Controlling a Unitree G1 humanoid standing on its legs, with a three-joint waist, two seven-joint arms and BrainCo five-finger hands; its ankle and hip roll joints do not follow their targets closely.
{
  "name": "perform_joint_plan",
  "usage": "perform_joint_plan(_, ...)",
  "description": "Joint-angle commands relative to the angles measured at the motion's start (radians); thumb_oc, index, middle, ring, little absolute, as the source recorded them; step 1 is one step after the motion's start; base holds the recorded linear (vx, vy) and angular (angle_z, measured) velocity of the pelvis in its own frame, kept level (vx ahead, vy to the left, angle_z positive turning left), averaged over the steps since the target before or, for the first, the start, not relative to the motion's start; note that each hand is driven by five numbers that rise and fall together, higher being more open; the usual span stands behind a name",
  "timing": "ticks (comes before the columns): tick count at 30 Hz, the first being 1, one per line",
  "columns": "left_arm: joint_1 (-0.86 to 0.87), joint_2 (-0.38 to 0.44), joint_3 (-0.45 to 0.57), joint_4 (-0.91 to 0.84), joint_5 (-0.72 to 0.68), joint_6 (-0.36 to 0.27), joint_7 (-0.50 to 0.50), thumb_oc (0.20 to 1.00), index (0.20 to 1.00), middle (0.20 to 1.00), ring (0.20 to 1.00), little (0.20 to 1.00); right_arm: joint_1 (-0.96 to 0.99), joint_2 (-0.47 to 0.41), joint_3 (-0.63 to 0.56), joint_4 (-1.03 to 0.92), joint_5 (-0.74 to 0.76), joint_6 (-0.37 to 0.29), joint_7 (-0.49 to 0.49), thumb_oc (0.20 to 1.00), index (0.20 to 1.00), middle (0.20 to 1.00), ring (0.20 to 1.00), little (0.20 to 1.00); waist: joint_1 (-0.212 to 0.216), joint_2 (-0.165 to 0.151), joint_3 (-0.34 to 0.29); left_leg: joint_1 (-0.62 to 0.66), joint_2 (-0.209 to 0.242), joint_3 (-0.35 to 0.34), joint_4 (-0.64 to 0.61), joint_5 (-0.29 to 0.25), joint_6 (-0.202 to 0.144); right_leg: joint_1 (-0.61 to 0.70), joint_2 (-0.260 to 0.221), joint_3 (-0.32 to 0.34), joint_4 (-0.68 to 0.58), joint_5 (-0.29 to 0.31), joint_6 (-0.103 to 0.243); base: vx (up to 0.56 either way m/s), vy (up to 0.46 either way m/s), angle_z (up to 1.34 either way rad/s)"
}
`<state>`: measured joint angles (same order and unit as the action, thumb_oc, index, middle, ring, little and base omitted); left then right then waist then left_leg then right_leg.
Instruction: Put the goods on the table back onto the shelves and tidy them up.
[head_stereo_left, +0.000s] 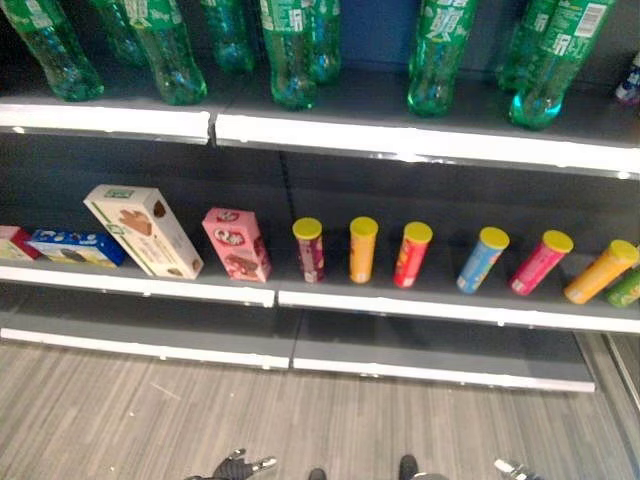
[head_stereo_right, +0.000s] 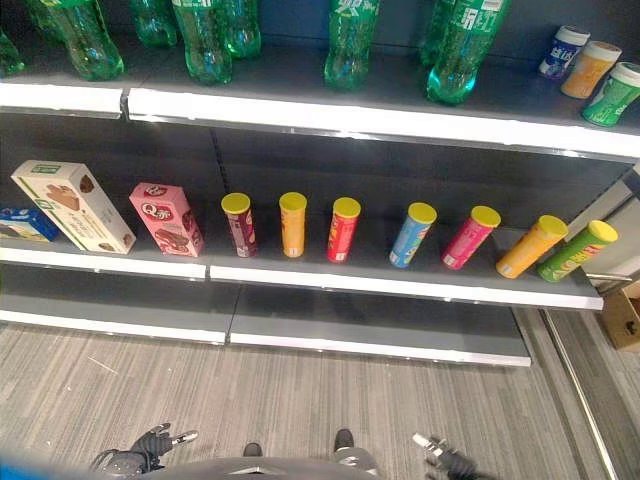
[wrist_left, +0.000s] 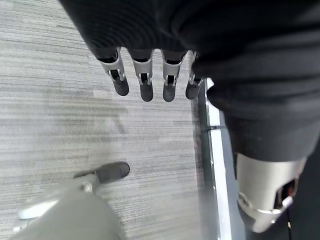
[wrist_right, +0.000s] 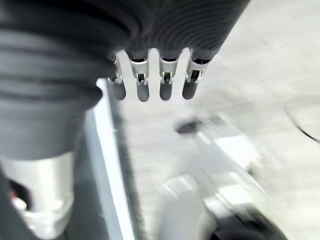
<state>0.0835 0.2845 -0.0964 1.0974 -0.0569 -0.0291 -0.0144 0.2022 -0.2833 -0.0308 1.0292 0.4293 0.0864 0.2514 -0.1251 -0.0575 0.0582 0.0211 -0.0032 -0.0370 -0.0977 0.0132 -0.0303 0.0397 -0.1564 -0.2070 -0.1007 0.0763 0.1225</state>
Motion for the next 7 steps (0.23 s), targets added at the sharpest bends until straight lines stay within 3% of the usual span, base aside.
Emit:
perform_joint_plan(1, -0.031, 0.024, -0.006, -0.034, -0.010, -0.010, 0.032, 1.000, 1.000, 1.000, 1.000, 1.000, -0.126, -0.021, -0.037, 0.111, -0.070, -0.082, -0.167, 1.000, 1.000, 1.000, 1.000, 1.000, 0.036, -0.003, 0.020, 0.045, 0.065, 0.080, 0.033, -0.107, -0.043, -0.014, -0.059, 0.043, 0.048, -0.076, 0.084, 0.00, 0.000, 0.00)
perform_joint_plan(3, -0.041, 0.022, -0.010, -0.030, -0.016, -0.013, 0.049, 1.000, 1.000, 1.000, 1.000, 1.000, -0.158, -0.005, -0.036, 0.168, -0.125, -0.093, -0.227, 1.000, 1.000, 1.000, 1.000, 1.000, 0.036, 0.006, 0.022, 0.046, 0.065, 0.079, 0.036, -0.110, -0.041, -0.012, -0.056, 0.043, 0.048, -0.079, 0.082, 0.00, 0.000, 0.00)
perform_joint_plan(7, -0.045, 0.013, -0.021, -0.018, -0.015, -0.017, 0.047, 1.000, 1.000, 1.000, 1.000, 1.000, -0.174, 0.000, -0.008, 0.169, -0.167, -0.089, -0.238, 1.000, 1.000, 1.000, 1.000, 1.000, 0.037, 0.013, 0.029, 0.052, 0.068, 0.080, 0.038, -0.110, -0.042, -0.005, -0.052, 0.046, 0.047, -0.083, 0.076, 0.00, 0.000, 0.00)
